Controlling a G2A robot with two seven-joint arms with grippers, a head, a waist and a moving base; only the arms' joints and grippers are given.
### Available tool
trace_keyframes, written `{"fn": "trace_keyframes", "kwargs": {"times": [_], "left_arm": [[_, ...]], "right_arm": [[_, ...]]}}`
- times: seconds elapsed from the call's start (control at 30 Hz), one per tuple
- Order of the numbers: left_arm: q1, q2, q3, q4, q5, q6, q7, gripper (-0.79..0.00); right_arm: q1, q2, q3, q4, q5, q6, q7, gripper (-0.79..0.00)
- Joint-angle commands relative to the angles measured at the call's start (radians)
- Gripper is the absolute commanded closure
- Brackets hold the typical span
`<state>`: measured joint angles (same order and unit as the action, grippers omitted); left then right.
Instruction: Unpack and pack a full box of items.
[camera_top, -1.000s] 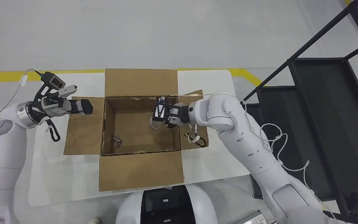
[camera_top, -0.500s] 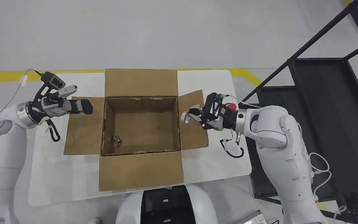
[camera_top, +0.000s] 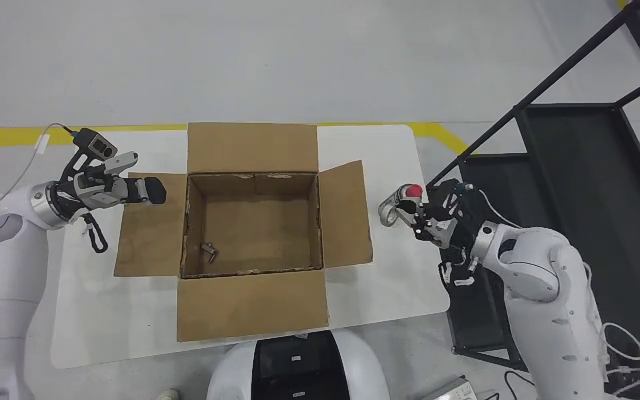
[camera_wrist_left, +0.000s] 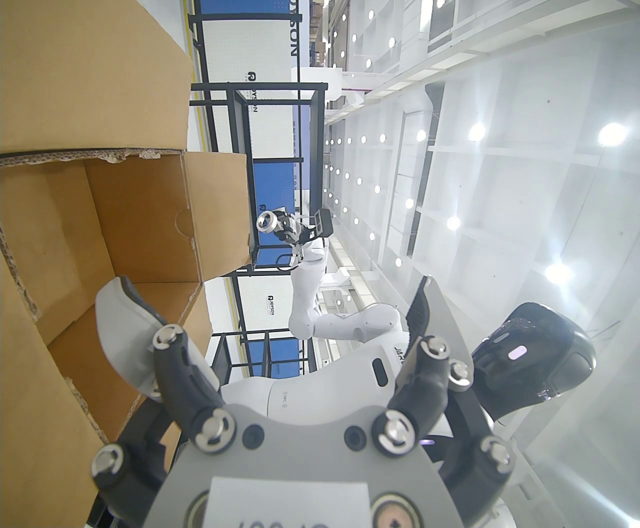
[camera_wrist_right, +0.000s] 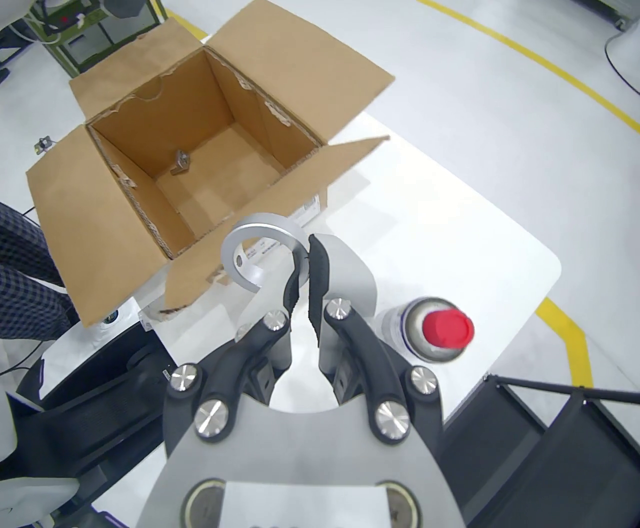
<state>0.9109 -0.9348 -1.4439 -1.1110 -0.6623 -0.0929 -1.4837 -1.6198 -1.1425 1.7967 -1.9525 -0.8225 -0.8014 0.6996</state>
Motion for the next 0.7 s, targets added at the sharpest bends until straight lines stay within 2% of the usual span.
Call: {"fn": "trace_keyframes", "kwargs": {"times": [0.0, 0.17, 0.4, 0.67], "left_arm": [[0.000, 0.000, 0.000, 0.000, 0.000, 0.000, 0.000, -0.785], [0.000, 0.000, 0.000, 0.000, 0.000, 0.000, 0.000, -0.785], [0.000, 0.000, 0.000, 0.000, 0.000, 0.000, 0.000, -0.785], [0.000, 0.000, 0.000, 0.000, 0.000, 0.000, 0.000, -0.785]], "right_arm": [[-0.014, 0.002, 0.002, 0.017, -0.024, 0.017, -0.003, 0.000], [-0.013, 0.008, -0.024, 0.069, -0.083, 0.056, 0.027, 0.000], [0.031, 0.019, -0.103, 0.125, -0.198, 0.111, 0.152, 0.000], [0.068, 0.029, -0.183, 0.225, -0.307, 0.110, 0.211, 0.000]]}}
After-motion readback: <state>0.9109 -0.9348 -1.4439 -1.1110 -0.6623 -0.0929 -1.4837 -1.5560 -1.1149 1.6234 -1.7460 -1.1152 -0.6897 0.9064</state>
